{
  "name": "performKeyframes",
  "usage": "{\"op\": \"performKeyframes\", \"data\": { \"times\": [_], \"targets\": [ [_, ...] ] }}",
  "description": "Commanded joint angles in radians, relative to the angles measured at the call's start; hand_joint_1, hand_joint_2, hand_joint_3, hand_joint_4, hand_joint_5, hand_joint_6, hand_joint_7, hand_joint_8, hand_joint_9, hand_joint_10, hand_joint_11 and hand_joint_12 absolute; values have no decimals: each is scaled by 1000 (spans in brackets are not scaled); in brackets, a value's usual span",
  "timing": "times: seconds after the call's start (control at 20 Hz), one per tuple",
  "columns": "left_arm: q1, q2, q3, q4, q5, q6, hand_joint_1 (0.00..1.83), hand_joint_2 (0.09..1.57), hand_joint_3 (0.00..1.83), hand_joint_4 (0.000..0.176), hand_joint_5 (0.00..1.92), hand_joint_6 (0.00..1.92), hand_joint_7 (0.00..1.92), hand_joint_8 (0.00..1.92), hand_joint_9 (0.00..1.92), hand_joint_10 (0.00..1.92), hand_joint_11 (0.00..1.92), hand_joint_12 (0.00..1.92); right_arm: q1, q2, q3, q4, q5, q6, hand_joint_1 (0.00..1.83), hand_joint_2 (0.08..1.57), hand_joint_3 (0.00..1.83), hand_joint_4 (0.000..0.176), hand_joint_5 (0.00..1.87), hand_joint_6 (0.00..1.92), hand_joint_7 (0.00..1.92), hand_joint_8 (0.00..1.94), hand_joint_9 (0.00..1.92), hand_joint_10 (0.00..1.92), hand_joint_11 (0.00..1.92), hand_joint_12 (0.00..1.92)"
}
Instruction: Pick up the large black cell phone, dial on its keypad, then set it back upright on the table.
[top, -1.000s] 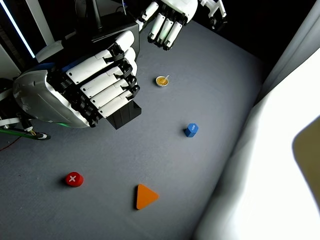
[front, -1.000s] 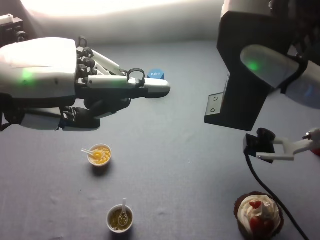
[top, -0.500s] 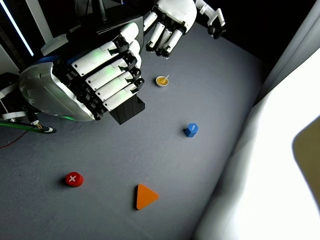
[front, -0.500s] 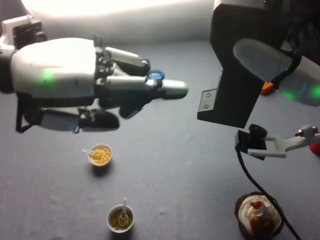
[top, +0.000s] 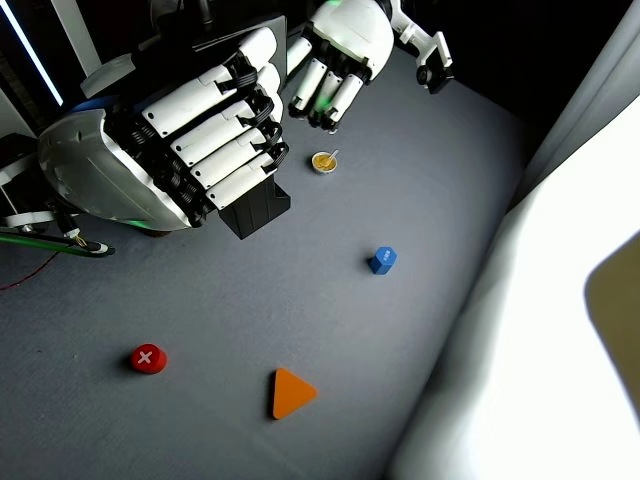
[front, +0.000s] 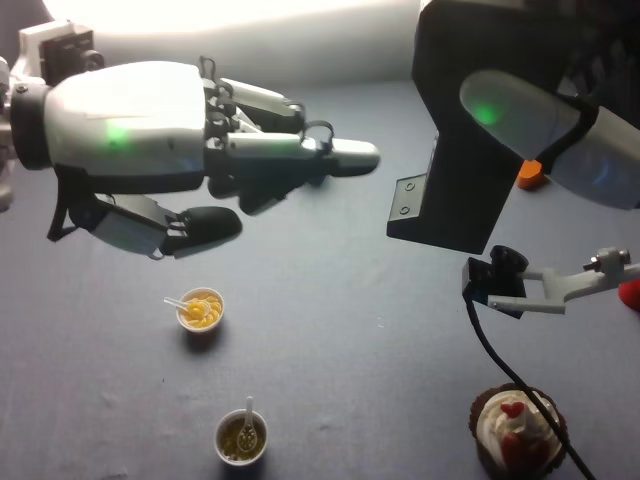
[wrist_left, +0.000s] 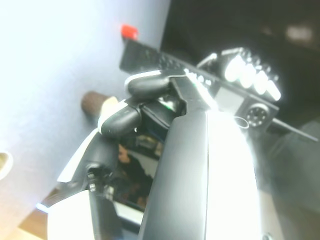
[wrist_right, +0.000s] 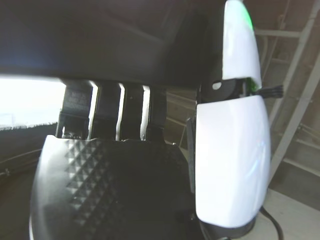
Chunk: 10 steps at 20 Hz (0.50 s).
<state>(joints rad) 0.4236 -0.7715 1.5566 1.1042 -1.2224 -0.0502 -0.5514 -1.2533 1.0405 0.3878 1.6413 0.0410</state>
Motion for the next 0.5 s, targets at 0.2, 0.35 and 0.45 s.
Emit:
{"op": "performKeyframes", "data": {
  "times": [0.2,0.35,0.45],
  "targets": [
    [-27,-24,27,-78,-35,6,1297,1128,408,21,0,0,603,1729,809,1921,440,1921,17,8,-7,-43,120,14,1495,1075,0,0,1019,760,951,900,1013,970,935,1449],
    [-35,-48,47,-78,-54,7,1297,1135,394,24,0,0,601,1731,828,1921,514,1921,17,8,-8,-44,120,14,1496,1062,0,0,1055,691,987,843,1042,931,953,1430],
    [-44,-60,48,-78,-57,11,1300,1113,441,23,0,0,604,1739,835,1921,502,1921,17,8,-9,-44,120,14,1497,1056,2,0,1074,669,1004,823,1052,905,951,1426]
  ]
}}
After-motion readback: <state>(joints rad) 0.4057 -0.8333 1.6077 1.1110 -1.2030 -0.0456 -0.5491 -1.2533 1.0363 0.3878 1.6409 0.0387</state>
